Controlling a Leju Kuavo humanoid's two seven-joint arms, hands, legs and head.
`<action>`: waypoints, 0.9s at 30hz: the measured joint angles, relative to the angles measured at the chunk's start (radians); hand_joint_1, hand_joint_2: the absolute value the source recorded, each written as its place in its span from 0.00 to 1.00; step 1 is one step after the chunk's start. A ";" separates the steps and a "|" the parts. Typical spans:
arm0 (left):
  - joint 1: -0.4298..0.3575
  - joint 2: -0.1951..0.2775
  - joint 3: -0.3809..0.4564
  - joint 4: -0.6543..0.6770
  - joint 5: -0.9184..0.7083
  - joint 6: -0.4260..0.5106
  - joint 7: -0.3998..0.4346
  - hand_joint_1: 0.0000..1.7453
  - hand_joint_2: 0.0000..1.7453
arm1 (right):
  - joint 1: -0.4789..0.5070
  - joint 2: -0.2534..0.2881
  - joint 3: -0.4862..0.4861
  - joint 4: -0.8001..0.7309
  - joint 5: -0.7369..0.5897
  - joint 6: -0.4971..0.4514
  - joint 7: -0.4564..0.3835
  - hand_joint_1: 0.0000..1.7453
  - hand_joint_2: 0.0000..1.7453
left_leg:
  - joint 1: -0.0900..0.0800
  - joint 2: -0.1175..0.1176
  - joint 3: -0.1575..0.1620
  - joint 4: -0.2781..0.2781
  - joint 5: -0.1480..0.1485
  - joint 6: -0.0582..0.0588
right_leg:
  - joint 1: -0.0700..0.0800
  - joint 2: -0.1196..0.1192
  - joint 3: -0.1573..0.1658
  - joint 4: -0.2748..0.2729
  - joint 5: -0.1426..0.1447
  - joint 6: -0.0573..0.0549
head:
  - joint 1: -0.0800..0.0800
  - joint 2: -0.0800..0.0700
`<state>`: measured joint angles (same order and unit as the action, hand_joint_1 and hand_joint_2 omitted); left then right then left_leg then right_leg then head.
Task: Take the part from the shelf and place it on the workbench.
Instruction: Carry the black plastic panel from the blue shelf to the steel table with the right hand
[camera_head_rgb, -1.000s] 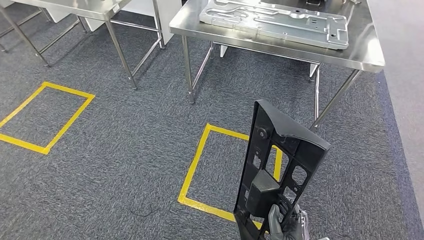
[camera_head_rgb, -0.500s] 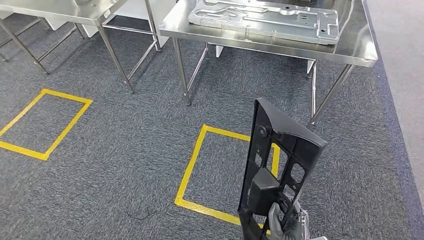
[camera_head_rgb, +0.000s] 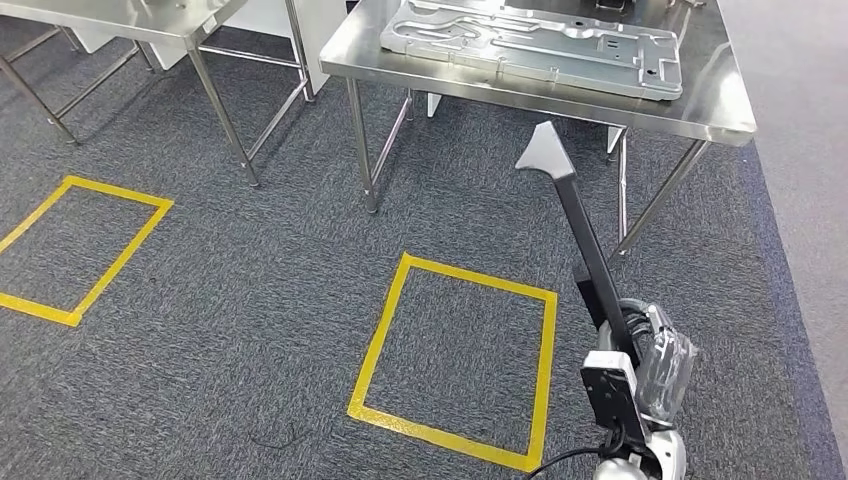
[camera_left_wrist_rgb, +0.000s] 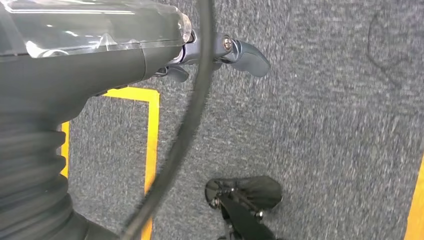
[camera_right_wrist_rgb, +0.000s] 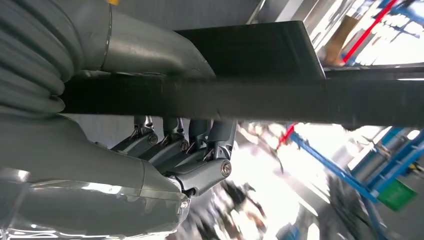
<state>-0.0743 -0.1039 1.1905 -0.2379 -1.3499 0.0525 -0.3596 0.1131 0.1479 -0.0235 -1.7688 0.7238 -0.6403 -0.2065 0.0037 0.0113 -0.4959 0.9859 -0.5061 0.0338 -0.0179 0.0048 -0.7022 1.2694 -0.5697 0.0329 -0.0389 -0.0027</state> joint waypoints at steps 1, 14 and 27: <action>0.000 0.000 -0.003 0.000 -0.004 0.000 0.003 0.00 1.00 | -0.023 -0.011 -0.004 0.016 0.048 -0.010 0.019 1.00 1.00 | 0.001 -0.001 0.011 0.001 -0.008 -0.003 | -0.002 -0.001 0.010 -0.045 0.043 -0.001 | 0.000 0.000; -0.034 0.002 -0.069 0.002 -0.059 -0.024 0.041 0.00 1.00 | -0.360 -0.093 0.084 0.326 0.779 0.018 0.251 1.00 1.00 | 0.007 -0.004 -0.145 0.288 -0.109 -0.056 | 0.007 0.002 0.119 -0.239 0.081 -0.066 | 0.000 0.000; -0.039 0.013 -0.095 0.003 -0.060 -0.033 0.046 0.00 1.00 | -0.484 -0.113 0.245 0.513 0.820 0.080 0.290 1.00 1.00 | -0.008 -0.009 -0.072 -0.009 0.073 0.016 | 0.010 0.001 0.135 -0.116 0.006 -0.025 | 0.000 0.000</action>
<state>-0.1132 -0.0907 1.0953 -0.2350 -1.4099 0.0195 -0.3132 -0.3713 0.0350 0.2215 -1.2560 1.5440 -0.5602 0.0831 -0.0045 0.0022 -0.5677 0.9772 -0.4329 0.0498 -0.0082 0.0058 -0.5668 1.1531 -0.5635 0.0075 -0.0388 -0.0027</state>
